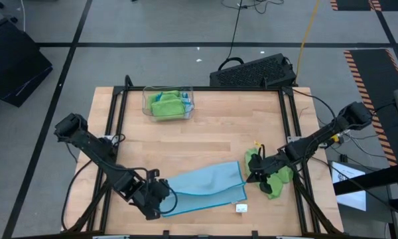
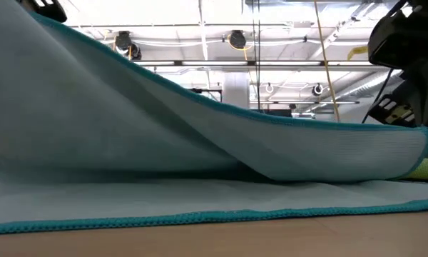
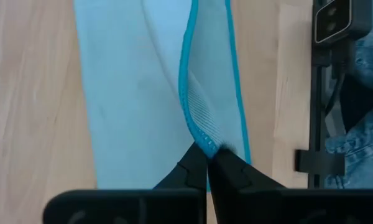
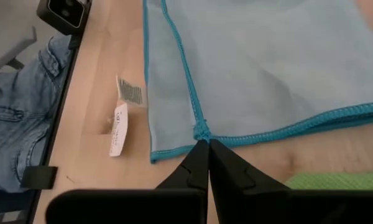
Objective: Fold microfiber towels
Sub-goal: Fold the blue microfiber cloth
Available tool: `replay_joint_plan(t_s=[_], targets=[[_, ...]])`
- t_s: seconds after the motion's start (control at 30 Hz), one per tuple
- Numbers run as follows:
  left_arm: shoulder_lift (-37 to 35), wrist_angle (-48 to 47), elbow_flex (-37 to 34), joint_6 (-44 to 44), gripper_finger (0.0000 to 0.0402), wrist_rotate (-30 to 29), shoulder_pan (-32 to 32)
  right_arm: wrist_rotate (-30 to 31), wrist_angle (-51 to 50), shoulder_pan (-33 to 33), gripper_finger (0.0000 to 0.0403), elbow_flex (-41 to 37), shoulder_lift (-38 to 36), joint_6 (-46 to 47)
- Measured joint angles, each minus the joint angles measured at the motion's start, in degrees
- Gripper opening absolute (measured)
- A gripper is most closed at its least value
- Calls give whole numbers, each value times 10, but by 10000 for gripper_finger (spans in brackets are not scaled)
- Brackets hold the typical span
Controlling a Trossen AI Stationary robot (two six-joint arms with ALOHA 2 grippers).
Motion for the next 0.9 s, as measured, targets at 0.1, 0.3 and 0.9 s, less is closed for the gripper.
replay_joint_plan(t_s=[0.1,0.3,0.9], targets=[[0,7,0,3,3,0,-1,1,0,4,0,0,0,8],[0,6,0,10,5,-1,-1,3,12,4,0,0,4,11],[0,19,-53,-24,3,2,-12,-34,57,5,0,0,75,30]])
